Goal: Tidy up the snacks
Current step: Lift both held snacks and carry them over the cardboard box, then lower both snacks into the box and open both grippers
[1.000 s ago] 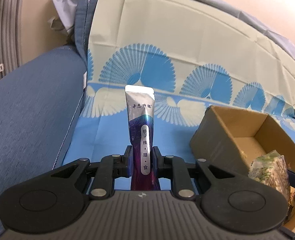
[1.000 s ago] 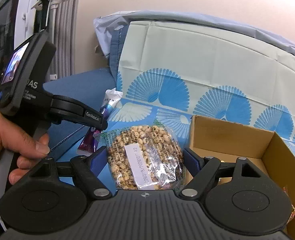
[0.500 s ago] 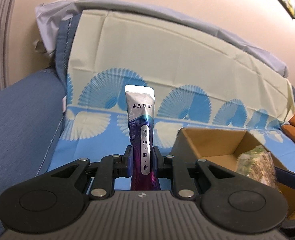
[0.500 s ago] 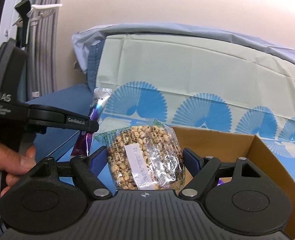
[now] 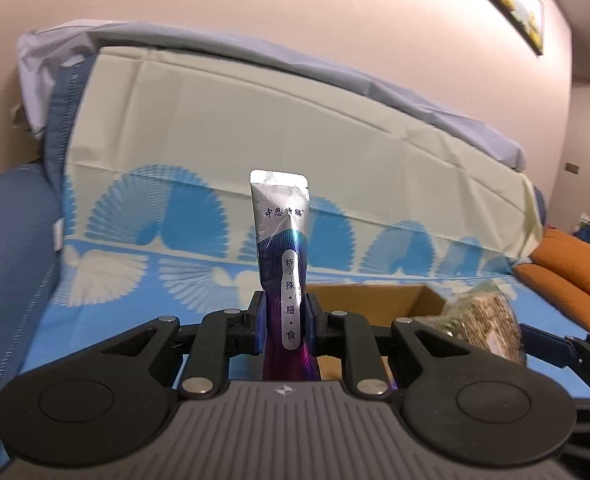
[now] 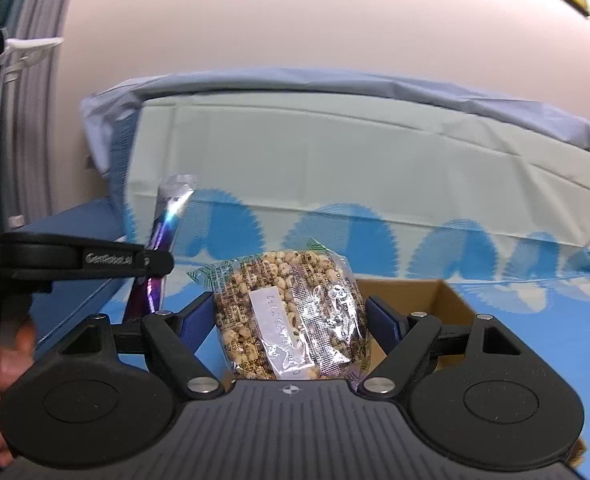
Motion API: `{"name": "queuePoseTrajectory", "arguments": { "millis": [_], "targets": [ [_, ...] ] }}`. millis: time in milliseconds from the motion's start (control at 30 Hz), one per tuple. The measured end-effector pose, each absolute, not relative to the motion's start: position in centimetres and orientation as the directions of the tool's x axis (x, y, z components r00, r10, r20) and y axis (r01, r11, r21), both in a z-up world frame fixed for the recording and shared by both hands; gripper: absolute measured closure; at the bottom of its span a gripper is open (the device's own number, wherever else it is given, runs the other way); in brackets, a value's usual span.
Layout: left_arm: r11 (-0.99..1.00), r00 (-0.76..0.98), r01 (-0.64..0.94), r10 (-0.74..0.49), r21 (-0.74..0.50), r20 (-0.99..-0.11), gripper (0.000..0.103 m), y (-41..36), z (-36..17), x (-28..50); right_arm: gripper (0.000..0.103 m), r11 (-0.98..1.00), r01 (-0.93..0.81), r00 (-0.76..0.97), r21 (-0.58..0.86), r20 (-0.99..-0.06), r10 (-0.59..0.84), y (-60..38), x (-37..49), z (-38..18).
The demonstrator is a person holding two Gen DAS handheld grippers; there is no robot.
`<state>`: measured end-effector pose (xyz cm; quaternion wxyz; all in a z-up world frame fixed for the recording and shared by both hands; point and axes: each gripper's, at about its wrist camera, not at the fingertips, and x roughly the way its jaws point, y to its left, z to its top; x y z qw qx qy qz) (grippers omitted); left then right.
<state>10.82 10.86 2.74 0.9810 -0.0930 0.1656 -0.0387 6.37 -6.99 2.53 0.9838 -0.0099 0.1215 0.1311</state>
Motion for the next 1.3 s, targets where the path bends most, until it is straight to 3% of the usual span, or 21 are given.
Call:
{"name": "queuePoseTrajectory", "arguments": {
  "millis": [267, 467, 800, 1133, 1200, 1300],
  "targets": [
    [0.966, 0.945, 0.143, -0.198, -0.214, -0.262, 0.082, 6.6, 3.0, 11.0, 0.022, 0.997, -0.065, 0.975, 0.046, -0.208, 0.073, -10.6, 7.5, 2.5],
    [0.959, 0.932, 0.192, -0.244, -0.207, -0.269, 0.082, 3.5, 2.4, 11.6, 0.022, 0.996, 0.039, 0.97, 0.083, -0.242, -0.018, -12.2, 8.4, 1.8],
    [0.965, 0.946, 0.214, -0.244, -0.154, -0.214, 0.082, 1.8, 2.7, 11.8, 0.022, 0.983, 0.132, 0.949, 0.13, -0.302, -0.088, -13.7, 9.2, 0.6],
    [0.969, 0.954, 0.192, -0.222, -0.156, -0.201, 0.081, 1.9, 2.7, 13.2, 0.022, 0.979, 0.16, 0.954, 0.124, -0.275, -0.121, -13.7, 8.8, 0.5],
    [0.967, 0.948, 0.2, -0.232, -0.158, -0.218, 0.076, 1.9, 2.5, 13.6, 0.021, 0.98, 0.158, 0.954, 0.12, -0.276, -0.12, -13.6, 8.7, 0.5],
    [0.97, 0.951, 0.186, -0.218, -0.155, -0.218, 0.048, 2.4, 2.5, 13.5, 0.016, 0.985, 0.151, 0.946, 0.088, -0.303, -0.118, -13.3, 9.1, 0.2]
  ]
}}
